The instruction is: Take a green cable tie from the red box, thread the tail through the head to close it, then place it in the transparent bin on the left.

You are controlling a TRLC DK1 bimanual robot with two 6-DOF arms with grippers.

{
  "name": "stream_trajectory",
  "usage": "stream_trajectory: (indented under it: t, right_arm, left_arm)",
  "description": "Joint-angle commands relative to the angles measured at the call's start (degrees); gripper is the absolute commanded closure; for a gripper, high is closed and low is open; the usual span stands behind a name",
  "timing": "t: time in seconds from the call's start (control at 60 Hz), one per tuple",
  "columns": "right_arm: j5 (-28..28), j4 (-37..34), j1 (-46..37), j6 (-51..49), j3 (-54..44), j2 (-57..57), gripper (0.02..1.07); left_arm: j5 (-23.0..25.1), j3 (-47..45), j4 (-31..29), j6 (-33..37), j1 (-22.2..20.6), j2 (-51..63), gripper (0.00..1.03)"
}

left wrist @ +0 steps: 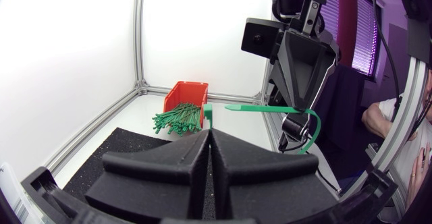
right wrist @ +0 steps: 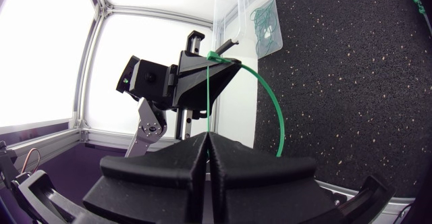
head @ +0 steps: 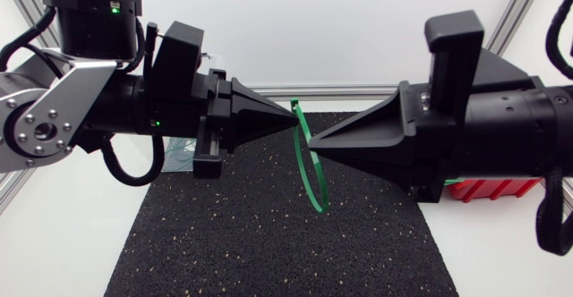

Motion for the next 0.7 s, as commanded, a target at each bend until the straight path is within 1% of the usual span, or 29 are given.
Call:
stream_trajectory:
  t: [0.0, 0.683]
  right_arm:
    - [0.08, 0.8, -0.46, -0.44, -1.17, -0.28, 1.02]
    - [0.17, 0.89, -0.02, -0.52, -1.52, 0.43, 1.02]
  left_arm:
    - [-0.14, -1.52, 0.5, 1.18, -0.48, -0.93, 1.0]
    - [-0.67, 0.24, 0.5, 1.09, -0.22, -0.49, 1.0]
